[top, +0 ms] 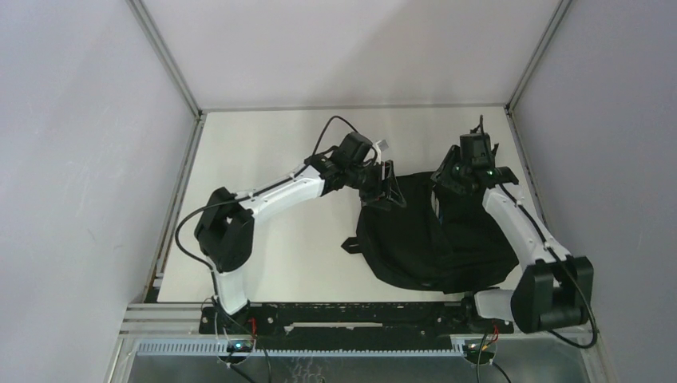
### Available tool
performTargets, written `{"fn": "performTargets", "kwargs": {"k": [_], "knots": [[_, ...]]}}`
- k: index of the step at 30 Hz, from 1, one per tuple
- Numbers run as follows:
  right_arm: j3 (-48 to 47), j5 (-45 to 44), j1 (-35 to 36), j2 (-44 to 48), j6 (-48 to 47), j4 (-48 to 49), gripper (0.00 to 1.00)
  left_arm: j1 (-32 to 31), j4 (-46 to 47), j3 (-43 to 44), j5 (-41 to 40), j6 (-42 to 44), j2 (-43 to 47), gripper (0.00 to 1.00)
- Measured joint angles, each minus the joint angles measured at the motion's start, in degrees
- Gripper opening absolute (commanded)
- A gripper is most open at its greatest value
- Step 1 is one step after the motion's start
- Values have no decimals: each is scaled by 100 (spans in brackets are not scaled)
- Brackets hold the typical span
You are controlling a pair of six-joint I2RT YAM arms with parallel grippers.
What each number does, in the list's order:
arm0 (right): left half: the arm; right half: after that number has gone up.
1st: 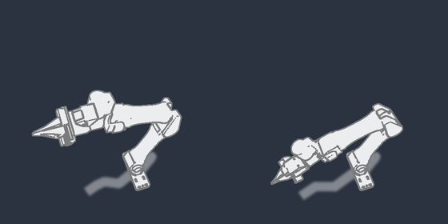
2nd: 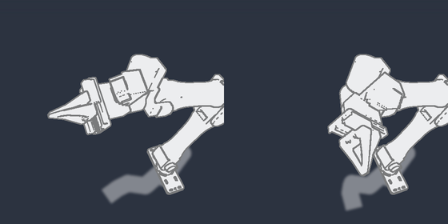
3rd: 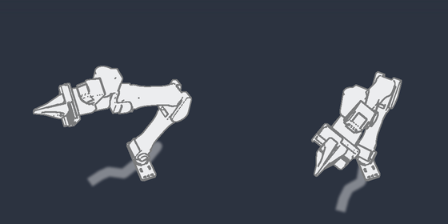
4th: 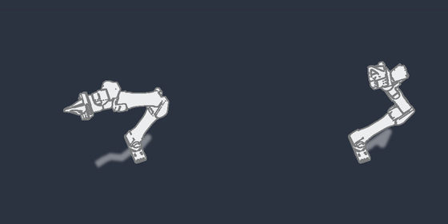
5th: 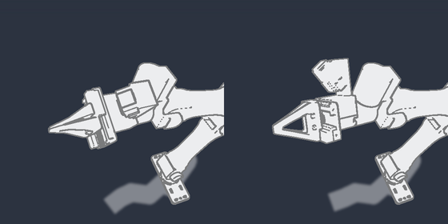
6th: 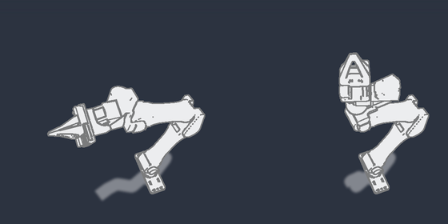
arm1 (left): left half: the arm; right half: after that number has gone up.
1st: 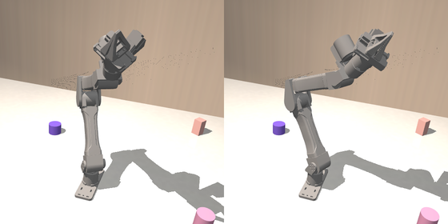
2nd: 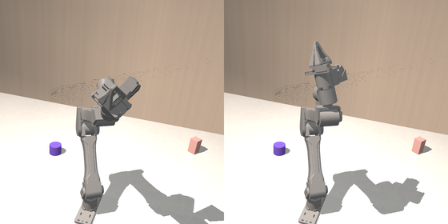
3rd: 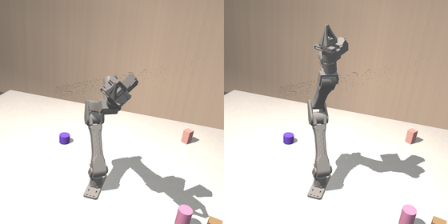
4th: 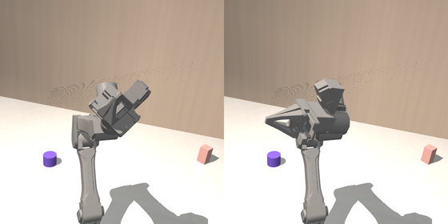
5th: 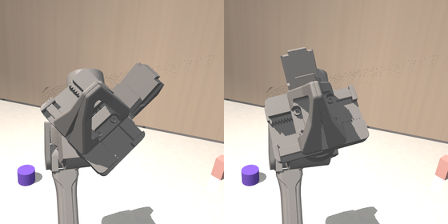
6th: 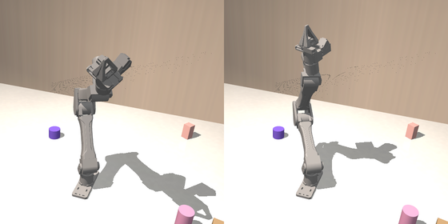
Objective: Pack the student bag
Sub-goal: Zip the student bag at the center of the board.
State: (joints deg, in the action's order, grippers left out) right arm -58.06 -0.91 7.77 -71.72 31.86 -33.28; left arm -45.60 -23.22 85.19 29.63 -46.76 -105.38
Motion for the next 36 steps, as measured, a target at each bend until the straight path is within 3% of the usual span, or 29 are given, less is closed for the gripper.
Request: {"fn": "performTargets", "kwargs": {"k": [4,7,9,15,22,28,36], "knots": [[-72,195,-107,-538,-2,264,30,-4,13,240,-9,-151,-348,61],[-72,302,-181,-780,-13,420,7,-20,31,337,-7,-264,-542,61],[-72,369,-238,-874,-7,485,0,-39,44,407,-7,-317,-643,61],[-72,455,-337,-817,44,522,0,-76,42,833,15,-457,-890,62],[4,584,-319,11,107,544,0,-70,81,1687,2,-695,-1244,62],[120,455,-280,195,105,525,0,-26,118,2448,-46,-782,-1869,62],[223,398,-280,195,105,365,0,37,-37,2732,-103,-525,-2433,57]]}}
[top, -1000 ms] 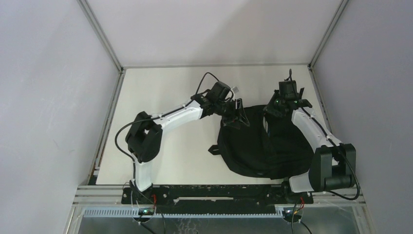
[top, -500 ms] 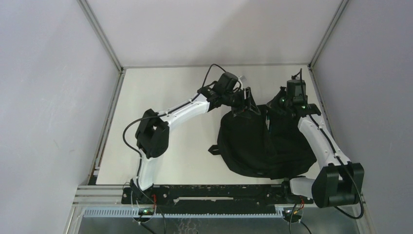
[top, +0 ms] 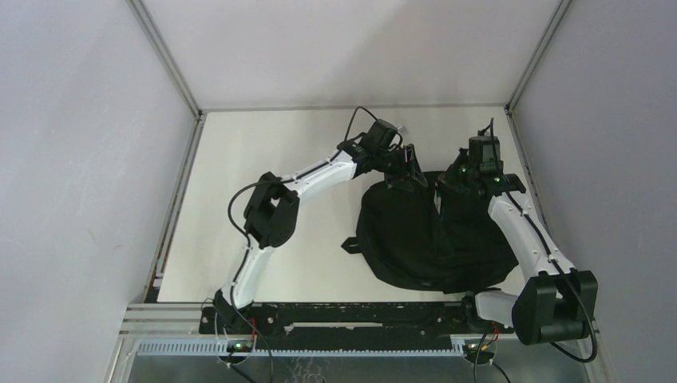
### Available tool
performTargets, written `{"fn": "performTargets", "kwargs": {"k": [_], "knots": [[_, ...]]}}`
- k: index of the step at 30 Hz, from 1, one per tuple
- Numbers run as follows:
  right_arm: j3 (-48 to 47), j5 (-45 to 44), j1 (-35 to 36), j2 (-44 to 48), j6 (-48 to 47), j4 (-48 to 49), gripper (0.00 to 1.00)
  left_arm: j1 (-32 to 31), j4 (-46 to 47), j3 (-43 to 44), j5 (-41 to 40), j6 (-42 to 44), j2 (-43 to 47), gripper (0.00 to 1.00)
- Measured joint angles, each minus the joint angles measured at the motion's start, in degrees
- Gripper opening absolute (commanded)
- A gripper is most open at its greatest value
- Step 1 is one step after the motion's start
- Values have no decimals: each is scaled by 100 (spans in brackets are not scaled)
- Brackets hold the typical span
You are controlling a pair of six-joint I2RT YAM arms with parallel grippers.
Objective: Pack the student bag
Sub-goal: Zip the student bag at the center of the board.
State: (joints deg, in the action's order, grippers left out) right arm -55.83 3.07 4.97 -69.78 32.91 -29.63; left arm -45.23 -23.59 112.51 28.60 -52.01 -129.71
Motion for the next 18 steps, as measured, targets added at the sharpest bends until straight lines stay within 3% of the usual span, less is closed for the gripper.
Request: {"fn": "performTargets", "kwargs": {"k": [18], "knots": [[0,68,-74,-2,31,-63,0,31,684,55,634,96,-422,37]]}}
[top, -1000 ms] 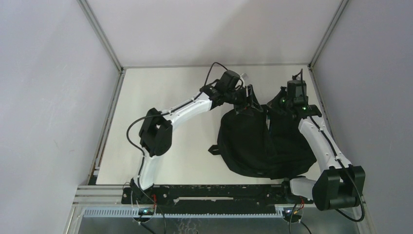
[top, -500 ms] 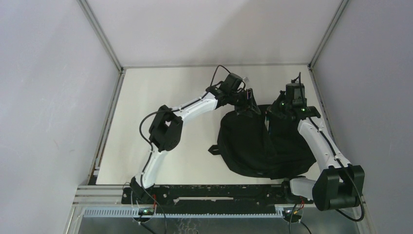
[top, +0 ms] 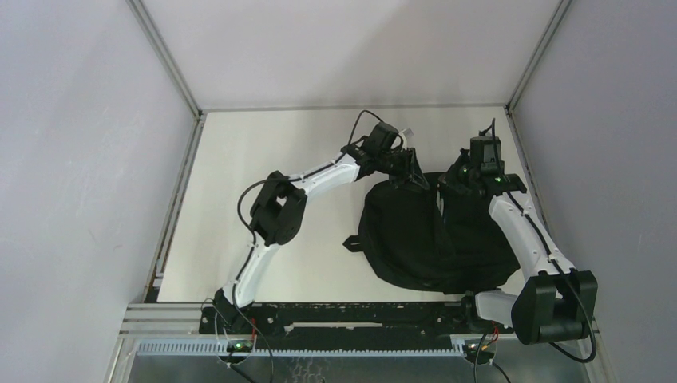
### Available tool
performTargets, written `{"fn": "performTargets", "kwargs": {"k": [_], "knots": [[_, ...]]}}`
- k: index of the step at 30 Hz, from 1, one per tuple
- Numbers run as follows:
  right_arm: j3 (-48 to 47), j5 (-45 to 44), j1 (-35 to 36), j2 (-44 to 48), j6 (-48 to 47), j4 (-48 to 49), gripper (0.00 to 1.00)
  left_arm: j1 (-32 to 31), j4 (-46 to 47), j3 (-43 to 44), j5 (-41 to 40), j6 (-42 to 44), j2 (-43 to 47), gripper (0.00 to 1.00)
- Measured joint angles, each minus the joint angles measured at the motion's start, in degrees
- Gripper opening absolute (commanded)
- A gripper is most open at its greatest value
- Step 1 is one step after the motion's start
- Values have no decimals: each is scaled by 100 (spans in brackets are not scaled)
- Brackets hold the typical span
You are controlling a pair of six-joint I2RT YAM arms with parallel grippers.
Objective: Pack the student bag
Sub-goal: Zip the student bag at the center of the board.
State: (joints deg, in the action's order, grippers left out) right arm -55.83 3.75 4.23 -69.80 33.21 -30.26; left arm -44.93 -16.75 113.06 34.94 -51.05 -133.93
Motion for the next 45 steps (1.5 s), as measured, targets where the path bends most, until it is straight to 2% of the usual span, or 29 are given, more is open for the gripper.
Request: {"fn": "performTargets", "kwargs": {"k": [2,4,5,6,10,12,22,30,33,38,45], "knots": [[0,20,-4,0,7,-4,0,0,13,0,7,-4,-13,32],[0,33,-4,0,9,-7,0,0,48,0,20,-20,-13,20],[0,42,-4,0,9,-11,0,0,81,0,24,-28,-13,19],[0,44,-7,0,7,-24,0,0,114,0,24,-42,-13,22],[0,61,-15,0,-4,-81,0,-2,166,0,31,153,-13,44],[0,98,-26,0,-11,-94,0,-4,160,-13,-24,494,4,47],[0,256,-85,0,-39,-111,0,-31,444,-1231,-754,2846,1145,50],[0,442,-238,0,-105,-133,0,-103,951,-1644,-737,4780,1349,59],[0,527,-315,0,-122,-138,0,-227,986,-1657,-734,5508,1349,59],[0,636,-337,0,-146,-142,0,-367,1019,-1469,-588,6054,1268,59],[0,710,-339,0,-192,-175,0,-369,1016,-824,-146,6186,898,59]]}}
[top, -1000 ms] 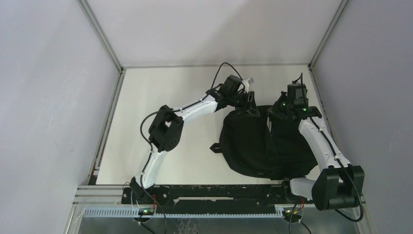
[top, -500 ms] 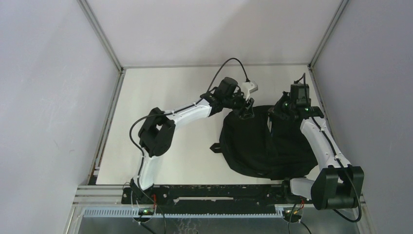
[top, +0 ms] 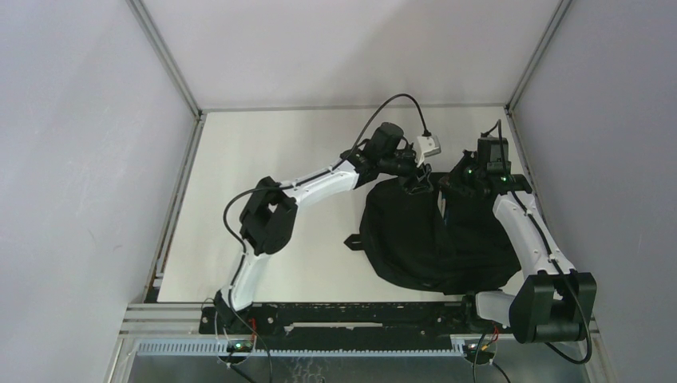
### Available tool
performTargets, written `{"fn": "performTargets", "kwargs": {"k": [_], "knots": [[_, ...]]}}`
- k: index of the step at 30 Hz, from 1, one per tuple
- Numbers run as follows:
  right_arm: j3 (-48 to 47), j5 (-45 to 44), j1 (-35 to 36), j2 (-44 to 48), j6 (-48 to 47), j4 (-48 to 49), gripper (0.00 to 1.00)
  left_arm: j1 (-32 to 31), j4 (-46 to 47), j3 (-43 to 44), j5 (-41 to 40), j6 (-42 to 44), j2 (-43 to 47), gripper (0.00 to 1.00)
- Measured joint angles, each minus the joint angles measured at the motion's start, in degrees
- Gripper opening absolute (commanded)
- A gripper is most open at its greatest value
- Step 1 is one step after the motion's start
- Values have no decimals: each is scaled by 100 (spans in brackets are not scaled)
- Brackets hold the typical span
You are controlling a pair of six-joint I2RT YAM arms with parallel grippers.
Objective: Pack the student bag
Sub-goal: Zip the student bag at the center of the board.
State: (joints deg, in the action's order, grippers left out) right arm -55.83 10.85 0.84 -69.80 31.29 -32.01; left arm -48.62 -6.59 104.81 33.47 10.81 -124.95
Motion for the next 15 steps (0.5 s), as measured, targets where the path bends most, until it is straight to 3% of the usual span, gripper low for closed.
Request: {"fn": "performTargets", "kwargs": {"k": [15], "knots": [[0,33,-70,4,-31,-101,0,9,-763,990,614,365,-702,54]]}}
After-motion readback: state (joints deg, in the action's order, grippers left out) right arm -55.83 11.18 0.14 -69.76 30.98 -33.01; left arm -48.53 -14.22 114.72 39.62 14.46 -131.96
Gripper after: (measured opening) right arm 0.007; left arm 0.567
